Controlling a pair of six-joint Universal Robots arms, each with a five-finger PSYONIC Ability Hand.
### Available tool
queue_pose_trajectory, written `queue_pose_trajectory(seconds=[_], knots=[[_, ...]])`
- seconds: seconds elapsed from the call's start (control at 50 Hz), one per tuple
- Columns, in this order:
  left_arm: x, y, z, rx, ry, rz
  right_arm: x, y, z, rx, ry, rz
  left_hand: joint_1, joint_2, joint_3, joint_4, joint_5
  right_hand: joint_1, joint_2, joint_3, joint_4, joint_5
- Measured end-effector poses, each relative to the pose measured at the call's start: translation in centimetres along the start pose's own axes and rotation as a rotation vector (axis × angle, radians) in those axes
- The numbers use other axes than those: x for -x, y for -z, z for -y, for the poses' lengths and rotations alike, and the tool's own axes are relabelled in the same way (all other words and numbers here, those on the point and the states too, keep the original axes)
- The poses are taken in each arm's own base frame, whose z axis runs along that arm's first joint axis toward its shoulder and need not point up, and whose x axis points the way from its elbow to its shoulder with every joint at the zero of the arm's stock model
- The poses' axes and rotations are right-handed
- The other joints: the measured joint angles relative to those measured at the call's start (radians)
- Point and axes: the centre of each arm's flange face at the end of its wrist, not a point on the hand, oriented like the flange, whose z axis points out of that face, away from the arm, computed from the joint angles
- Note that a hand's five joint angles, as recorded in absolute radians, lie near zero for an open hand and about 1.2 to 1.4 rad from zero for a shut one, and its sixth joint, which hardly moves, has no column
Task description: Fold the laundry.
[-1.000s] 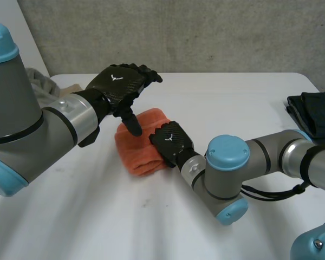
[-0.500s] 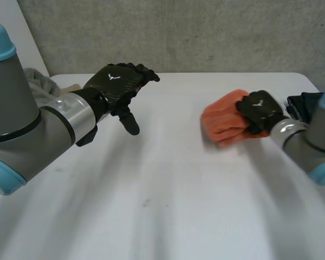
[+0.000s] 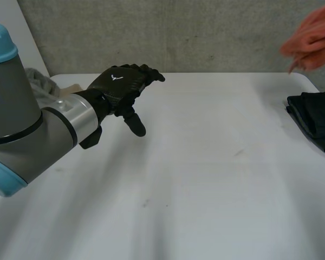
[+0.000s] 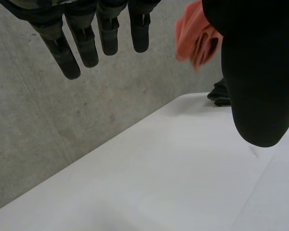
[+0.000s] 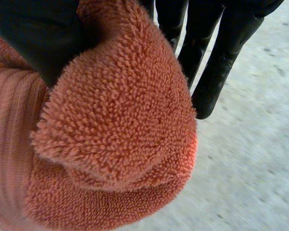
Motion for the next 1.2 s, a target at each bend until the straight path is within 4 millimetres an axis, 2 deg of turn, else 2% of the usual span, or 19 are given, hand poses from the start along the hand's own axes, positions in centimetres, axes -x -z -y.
queue_pose_trajectory(seconds=[0.02,0.04,0.12,0.14,0.22,0.26,0.36,0.52,0.68,0.7,0.72,0.74,0.78,0.9,0.92,0.98,1.08,1.14,1.2], knots=[[0.0,0.0,0.0,0.0,0.001,-0.001,-0.6,0.1,-0.2,-0.005,-0.003,-0.008,0.0,0.0,0.0,0.0,0.0,0.0,0.0,0.0,0.0,0.0],[-0.1,0.0,-0.1,0.002,0.001,-0.003,-2.6,0.5,-1.5,-0.01,-0.01,-0.029,0.0,0.0,0.0,0.0,0.0,0.0,0.0,0.005,0.0,0.009],[-0.1,0.0,-0.2,0.003,0.001,-0.004,-4.2,1.9,-4.2,0.019,-0.025,-0.024,0.0,0.0,0.0,0.0,0.0,0.0,0.0,0.009,0.0,0.012],[-0.1,0.0,-0.2,0.004,0.001,-0.005,-4.5,2.8,-5.6,0.04,-0.033,-0.011,0.0,0.0,0.0,0.0,0.0,0.0,0.0,0.012,0.0,0.012],[-0.1,0.0,-0.4,0.007,0.001,-0.005,-4.8,5.4,-9.3,0.099,-0.059,0.033,0.0,0.0,0.0,0.0,0.0,0.0,0.0,0.012,0.0,0.012],[-0.1,0.0,-0.5,0.01,0.002,-0.006,-4.6,7.4,-12.0,0.144,-0.085,0.061,0.0,0.0,0.0,0.0,0.0,0.0,0.0,0.012,0.0,0.012],[-0.2,0.0,-0.7,0.013,0.003,-0.007,-3.9,10.8,-15.6,0.214,-0.14,0.087,0.0,0.0,0.0,0.0,0.0,0.006,0.0,0.014,0.0,0.012],[-0.3,-0.1,-0.9,0.014,0.004,-0.01,-4.0,14.5,-17.7,0.279,-0.198,0.12,0.0,0.0,0.0,0.0,0.0,0.006,0.0,0.022,0.005,0.02],[-0.6,-0.1,-1.0,0.016,0.005,-0.016,-6.5,17.0,-18.1,0.314,-0.197,0.09,0.0,0.0,0.0,0.0,0.0,-0.037,-0.05,-0.029,-0.046,-0.026],[-0.6,-0.1,-1.0,0.016,0.004,-0.017,-7.1,17.6,-18.1,0.326,-0.198,0.072,0.0,0.0,0.0,0.0,0.0,-0.314,-0.435,-0.385,-0.416,-0.346],[-0.6,-0.1,-1.0,0.016,0.004,-0.017,-7.4,17.8,-18.0,0.333,-0.199,0.061,0.0,0.0,0.0,0.0,0.0,-0.314,-0.435,-0.385,-0.416,-0.346],[-0.6,-0.1,-1.0,0.016,0.004,-0.017,-7.9,18.1,-17.8,0.342,-0.199,0.047,0.0,0.0,0.0,0.0,0.0,-0.588,-0.732,-0.698,-0.73,-0.654],[-0.6,-0.1,-1.0,0.016,0.004,-0.018,-8.9,18.5,-17.0,0.36,-0.195,0.015,0.0,0.0,0.0,0.0,0.0,-0.697,-0.911,-0.889,-0.93,-0.827],[-0.6,-0.1,-0.9,0.013,0.003,-0.017,-11.6,18.5,-13.1,0.403,-0.133,-0.075,0.0,0.0,0.0,0.0,0.0,-0.704,-0.938,-0.93,-0.953,-0.848],[-0.7,-0.1,-0.8,0.012,0.003,-0.017,-12.6,18.2,-11.5,0.418,-0.089,-0.112,0.0,0.0,0.0,0.0,0.0,-0.704,-0.938,-0.93,-0.953,-0.848],[-0.7,0.0,-0.8,0.01,0.002,-0.017,-13.7,17.8,-9.4,0.443,-0.016,-0.169,0.0,0.0,0.0,0.0,0.0,-0.704,-0.938,-0.93,-0.953,-0.848],[-0.6,0.0,-0.6,0.004,0.0,-0.016,-15.8,16.4,-4.4,0.527,0.19,-0.315,0.0,0.0,0.0,0.0,0.0,-0.704,-0.938,-0.93,-0.953,-0.848],[-0.6,0.1,-0.4,-0.002,-0.002,-0.013,-15.2,14.7,-2.2,0.54,0.257,-0.342,0.0,0.0,0.0,0.0,0.0,-0.704,-0.938,-0.93,-0.953,-0.848],[-0.4,0.1,-0.1,-0.017,-0.008,-0.005,-12.7,12.1,0.3,0.523,0.291,-0.327,0.0,0.0,0.0,0.0,0.0,-0.704,-0.938,-0.93,-0.953,-0.848]])
